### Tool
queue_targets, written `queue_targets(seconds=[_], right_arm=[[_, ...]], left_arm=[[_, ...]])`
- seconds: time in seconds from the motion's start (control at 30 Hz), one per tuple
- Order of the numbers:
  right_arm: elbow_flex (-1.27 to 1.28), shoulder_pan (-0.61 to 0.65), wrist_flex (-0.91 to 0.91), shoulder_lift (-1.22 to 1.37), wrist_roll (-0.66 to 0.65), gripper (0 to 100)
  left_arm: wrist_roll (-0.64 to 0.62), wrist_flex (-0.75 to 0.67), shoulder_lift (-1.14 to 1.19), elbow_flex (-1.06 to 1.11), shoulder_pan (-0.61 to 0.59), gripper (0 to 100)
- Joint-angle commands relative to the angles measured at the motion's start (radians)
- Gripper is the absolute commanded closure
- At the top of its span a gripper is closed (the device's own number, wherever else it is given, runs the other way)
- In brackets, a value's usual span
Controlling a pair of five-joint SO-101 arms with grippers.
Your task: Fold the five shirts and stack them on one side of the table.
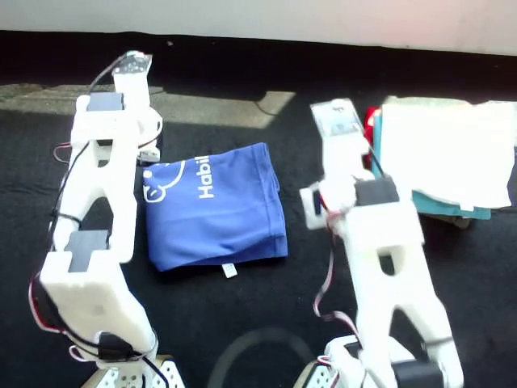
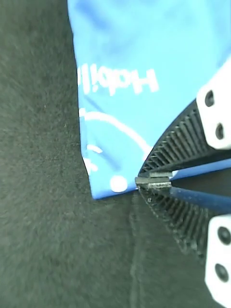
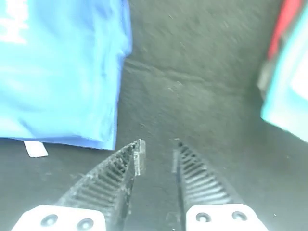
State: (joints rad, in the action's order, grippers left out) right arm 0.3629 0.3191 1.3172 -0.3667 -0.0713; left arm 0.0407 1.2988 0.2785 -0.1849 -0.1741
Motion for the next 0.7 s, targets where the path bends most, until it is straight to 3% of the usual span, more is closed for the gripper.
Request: queue_targets(seconds=[0.0, 0.17, 0.4, 0.67], right_arm=[[-0.268, 0.084, 0.05, 0.18, 0.072, 80.9], [-0.526, 0.153, 0.114, 0.484, 0.212, 69.8], [-0.812, 0.214, 0.18, 0.819, 0.336, 69.2], [-1.052, 0.24, 0.209, 1.032, 0.348, 69.1]], left_arm=[[0.012, 0.072, -0.16, -0.013, -0.002, 99], [0.015, 0.189, -0.288, -0.004, -0.03, 99], [0.015, 0.209, -0.306, 0.068, -0.139, 99], [0.017, 0.206, -0.302, 0.105, -0.223, 99]])
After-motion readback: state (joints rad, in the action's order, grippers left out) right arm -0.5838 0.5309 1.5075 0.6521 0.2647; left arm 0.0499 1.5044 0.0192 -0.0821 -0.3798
